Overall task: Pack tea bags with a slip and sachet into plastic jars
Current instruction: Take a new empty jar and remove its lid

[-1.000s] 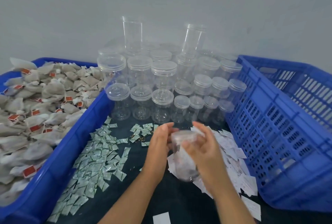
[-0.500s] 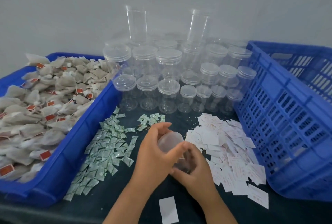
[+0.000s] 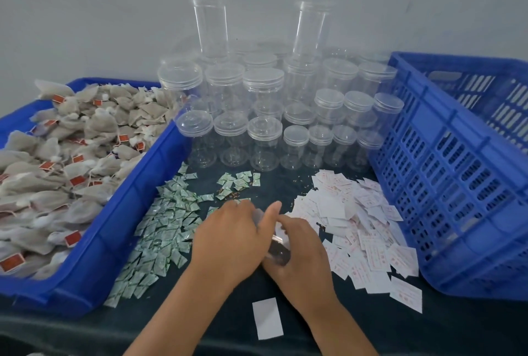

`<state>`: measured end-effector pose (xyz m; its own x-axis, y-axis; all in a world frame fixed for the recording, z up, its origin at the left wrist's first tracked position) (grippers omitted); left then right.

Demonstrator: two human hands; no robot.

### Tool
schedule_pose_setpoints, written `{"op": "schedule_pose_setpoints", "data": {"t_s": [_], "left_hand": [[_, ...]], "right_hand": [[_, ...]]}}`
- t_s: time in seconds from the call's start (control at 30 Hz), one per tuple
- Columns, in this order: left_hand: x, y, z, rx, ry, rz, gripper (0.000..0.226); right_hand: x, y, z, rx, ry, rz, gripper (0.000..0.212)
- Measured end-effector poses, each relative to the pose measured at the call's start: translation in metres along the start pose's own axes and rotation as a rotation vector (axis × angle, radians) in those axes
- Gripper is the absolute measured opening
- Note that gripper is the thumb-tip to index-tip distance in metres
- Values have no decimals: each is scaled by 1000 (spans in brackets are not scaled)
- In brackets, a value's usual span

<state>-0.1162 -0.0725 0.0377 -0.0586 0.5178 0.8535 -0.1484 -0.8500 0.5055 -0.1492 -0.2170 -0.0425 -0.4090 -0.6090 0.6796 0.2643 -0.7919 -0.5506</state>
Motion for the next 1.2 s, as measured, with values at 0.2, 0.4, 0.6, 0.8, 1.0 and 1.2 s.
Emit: {"op": "schedule_pose_setpoints", "data": {"t_s": [0.2,0.4,0.6,0.8,1.0,1.2], "left_hand": [[20,-16,-2,102,-295,-342,64],[-9,-49,22,159,-56,-558,18],[-51,-45,43,147,27,-434,17],[-27,-27,46,-96,90,-12,57],[99,-34,52,-141,111,-143,26],[186,-131,121,240,-179,376,42]], "right_hand": [[6,0,0,-112,31,145,62],[12,20,0,-449,101,421,73],[10,22,0,-469,77,462,61],[8,17,-2,-399,33,448,71],[7,13,-4,-367,-30,408,79],[6,9,-2,-377,-100,390,73]]}}
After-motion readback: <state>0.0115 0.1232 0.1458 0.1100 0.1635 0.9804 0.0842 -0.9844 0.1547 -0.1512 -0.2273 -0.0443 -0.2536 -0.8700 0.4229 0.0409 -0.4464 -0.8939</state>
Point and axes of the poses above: each hand's wrist, its own z-axis towards the middle knuckle, its own x-axis out of the back of the hand, y = z × x, the point moved 3 cm from there along z, towards the middle knuckle, and after that the axes turned 9 degrees about -z, right-handed, at the moved point
